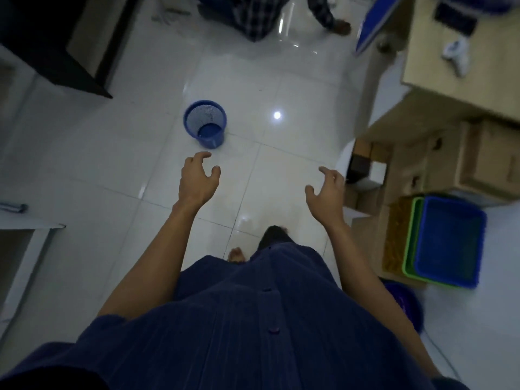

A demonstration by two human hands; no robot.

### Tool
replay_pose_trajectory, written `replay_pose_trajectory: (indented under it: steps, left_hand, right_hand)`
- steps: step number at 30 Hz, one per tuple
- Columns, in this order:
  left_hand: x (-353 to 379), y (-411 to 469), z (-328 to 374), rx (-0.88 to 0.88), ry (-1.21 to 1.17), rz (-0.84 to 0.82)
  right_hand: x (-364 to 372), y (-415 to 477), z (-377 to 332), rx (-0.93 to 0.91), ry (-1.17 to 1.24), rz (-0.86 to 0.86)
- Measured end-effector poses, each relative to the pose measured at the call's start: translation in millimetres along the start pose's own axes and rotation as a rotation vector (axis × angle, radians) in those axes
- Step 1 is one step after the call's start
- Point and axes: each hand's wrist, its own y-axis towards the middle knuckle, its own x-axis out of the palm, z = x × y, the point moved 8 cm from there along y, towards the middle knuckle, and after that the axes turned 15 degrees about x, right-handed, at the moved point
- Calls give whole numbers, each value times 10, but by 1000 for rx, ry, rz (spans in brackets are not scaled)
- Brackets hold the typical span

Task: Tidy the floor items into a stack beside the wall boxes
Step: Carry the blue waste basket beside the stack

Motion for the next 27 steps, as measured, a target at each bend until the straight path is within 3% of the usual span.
replay_pose_trajectory:
  steps: [6,16,20,27]
  left_hand:
    - [-559,974,-604,-107,-1,117]
    - [-569,2770,-1672,-371,-35,61]
    - [-299,3430,-2195,-431,-91,78]
    - [939,4674,-3970,-488,-112,67]
  right_hand:
    - [883,875,-1338,-111,-65,-123]
    - [2559,2307,-2850,-87,-183,-412]
    - [3249,2897,-3135,-9,-194,-431]
    - [5169,4506,-2913,75,-269,-432]
